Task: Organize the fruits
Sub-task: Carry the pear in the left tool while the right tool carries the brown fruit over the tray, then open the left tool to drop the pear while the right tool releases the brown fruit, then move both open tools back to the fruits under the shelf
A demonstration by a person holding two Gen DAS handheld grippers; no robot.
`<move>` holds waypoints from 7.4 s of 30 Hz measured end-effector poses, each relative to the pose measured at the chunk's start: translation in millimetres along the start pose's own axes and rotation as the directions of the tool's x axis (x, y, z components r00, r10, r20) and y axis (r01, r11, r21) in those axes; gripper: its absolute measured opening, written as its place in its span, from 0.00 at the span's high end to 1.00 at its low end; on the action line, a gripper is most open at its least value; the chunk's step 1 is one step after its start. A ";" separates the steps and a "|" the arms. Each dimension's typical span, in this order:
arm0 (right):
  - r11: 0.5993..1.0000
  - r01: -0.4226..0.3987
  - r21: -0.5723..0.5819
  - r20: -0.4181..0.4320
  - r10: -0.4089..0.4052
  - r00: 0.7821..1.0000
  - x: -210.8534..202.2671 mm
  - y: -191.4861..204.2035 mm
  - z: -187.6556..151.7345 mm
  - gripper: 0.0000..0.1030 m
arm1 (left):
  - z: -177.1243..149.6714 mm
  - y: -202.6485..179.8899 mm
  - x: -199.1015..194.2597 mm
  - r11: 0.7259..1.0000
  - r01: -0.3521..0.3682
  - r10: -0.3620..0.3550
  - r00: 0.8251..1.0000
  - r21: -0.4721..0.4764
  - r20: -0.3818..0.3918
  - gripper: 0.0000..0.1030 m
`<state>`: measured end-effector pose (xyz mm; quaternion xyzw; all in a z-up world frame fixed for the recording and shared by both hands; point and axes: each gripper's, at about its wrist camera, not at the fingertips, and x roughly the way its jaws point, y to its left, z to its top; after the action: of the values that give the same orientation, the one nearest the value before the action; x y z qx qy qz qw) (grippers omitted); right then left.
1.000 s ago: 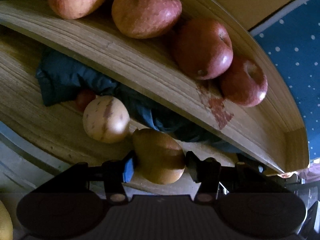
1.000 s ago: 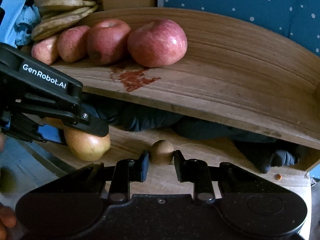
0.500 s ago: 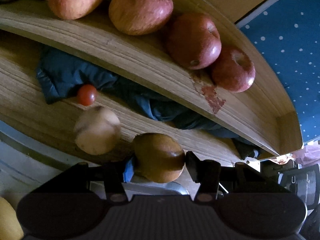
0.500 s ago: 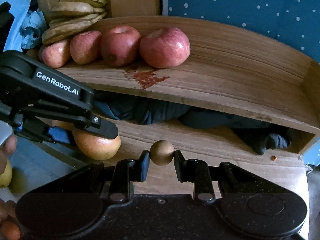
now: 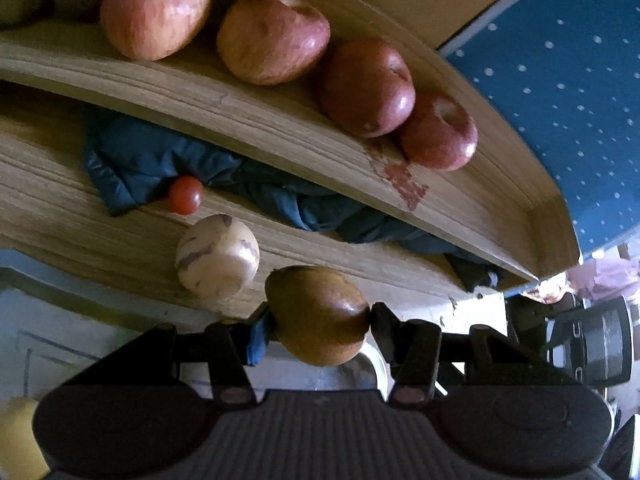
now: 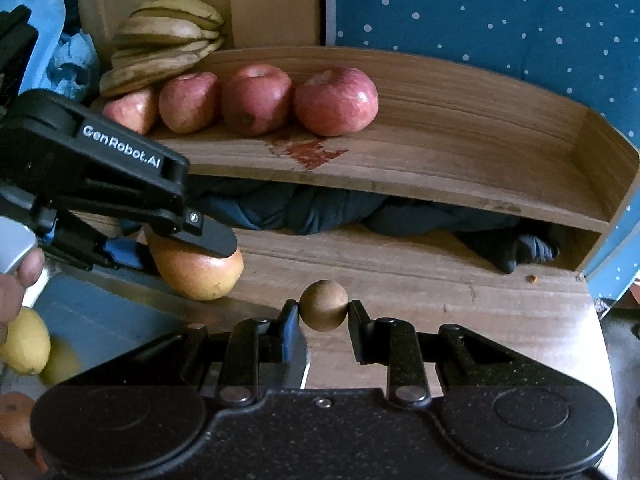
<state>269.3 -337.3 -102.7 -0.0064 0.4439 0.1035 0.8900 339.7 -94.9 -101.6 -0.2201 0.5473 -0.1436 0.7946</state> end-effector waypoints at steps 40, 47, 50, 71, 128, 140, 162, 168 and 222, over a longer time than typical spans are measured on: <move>0.998 0.020 0.062 -0.073 -0.016 0.997 -74.0 120.4 -84.0 0.72 | -56.1 11.7 -29.5 0.861 0.183 -0.061 0.964 0.475 -0.261 0.45; 0.999 0.007 0.048 -0.091 -0.003 0.996 -78.1 131.3 -91.7 0.72 | -64.4 7.9 -31.7 0.827 0.207 -0.060 0.957 0.522 -0.284 0.45; 0.999 0.004 0.047 -0.099 0.001 0.995 -78.2 133.0 -93.3 0.72 | -67.6 7.3 -31.9 0.819 0.214 -0.056 0.954 0.533 -0.296 0.45; 0.999 -0.013 0.032 -0.129 0.017 0.992 -74.7 136.4 -99.2 0.72 | -79.7 5.5 -25.2 0.802 0.208 -0.018 0.946 0.560 -0.325 0.45; 0.998 -0.025 0.053 -0.098 0.030 0.995 -96.7 139.2 -96.7 0.06 | -49.1 69.5 -114.4 0.828 0.041 0.034 0.992 0.559 -0.123 0.01; 0.999 -0.050 0.000 -0.110 0.049 0.993 -90.6 144.3 -85.2 0.04 | -44.7 103.1 -138.4 0.848 -0.009 0.074 0.992 0.531 -0.101 0.00; 0.989 -0.115 -0.096 -0.110 0.104 0.988 -75.2 147.1 -57.0 0.01 | -31.3 120.4 -134.7 0.883 -0.053 0.128 0.983 0.466 -0.131 0.00; 0.986 -0.124 -0.108 -0.105 0.112 0.988 -69.0 138.6 -45.5 0.01 | -23.4 113.1 -128.3 0.890 -0.061 0.127 0.985 0.452 -0.117 0.00; 0.968 -0.193 -0.160 -0.100 0.179 0.979 29.1 74.4 28.9 0.01 | 61.6 78.6 -51.6 0.966 -0.221 0.222 0.975 0.138 0.007 0.00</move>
<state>295.0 -256.3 -102.3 -0.0446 0.4696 0.2235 0.8530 377.6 8.8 -81.1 -0.1018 0.5608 -0.0925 0.8165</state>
